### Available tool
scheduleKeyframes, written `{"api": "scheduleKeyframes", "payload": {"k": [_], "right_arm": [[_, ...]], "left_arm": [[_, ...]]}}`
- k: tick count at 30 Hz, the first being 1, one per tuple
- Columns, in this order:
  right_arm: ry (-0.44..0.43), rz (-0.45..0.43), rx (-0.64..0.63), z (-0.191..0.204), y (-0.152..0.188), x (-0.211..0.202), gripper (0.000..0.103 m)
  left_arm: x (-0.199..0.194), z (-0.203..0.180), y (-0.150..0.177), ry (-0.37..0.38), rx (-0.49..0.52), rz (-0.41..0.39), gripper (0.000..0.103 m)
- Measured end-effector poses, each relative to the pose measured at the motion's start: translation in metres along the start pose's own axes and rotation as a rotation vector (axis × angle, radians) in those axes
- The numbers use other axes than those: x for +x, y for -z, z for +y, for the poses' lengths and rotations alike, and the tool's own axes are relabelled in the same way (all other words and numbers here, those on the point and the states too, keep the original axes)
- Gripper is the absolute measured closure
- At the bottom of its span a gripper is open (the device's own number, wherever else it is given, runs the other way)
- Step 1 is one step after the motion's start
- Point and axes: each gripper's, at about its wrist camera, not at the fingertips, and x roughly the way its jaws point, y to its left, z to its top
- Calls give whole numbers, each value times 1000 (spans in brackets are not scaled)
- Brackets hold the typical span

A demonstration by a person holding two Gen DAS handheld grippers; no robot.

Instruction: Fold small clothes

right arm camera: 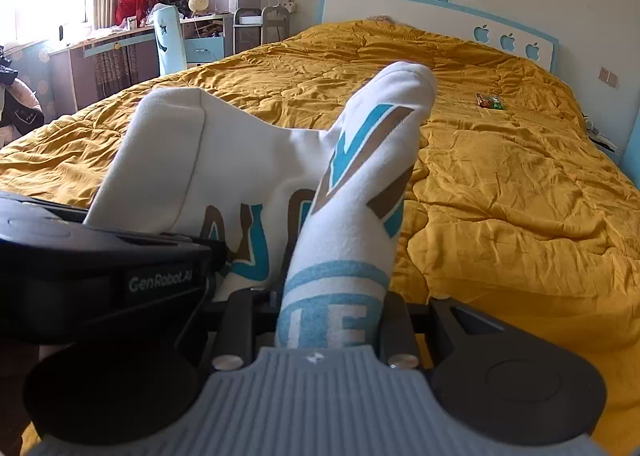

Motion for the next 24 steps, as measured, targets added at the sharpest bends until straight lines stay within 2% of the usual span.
{"api": "scheduleKeyframes", "payload": {"k": [6,11,16,18,21,24], "right_arm": [[17,-81,7,-25,-8,-28,85],[45,-132,53,-76,-10,-61,84],[136,-149,23,-135,-1,-97,84],[131,-131,95,-174,6,-117,84],[137,-105,166,-229,23,-150,84],[161,-67,198,-284,39,-180,84]], "left_arm": [[-19,-33,-17,3,24,-23,83],[-27,-75,-33,74,76,-46,83],[-21,-130,-35,196,106,-23,83],[-20,-157,-32,241,159,-13,83],[-14,-189,-28,362,174,29,83],[-1,-218,-24,507,123,103,83]]}}
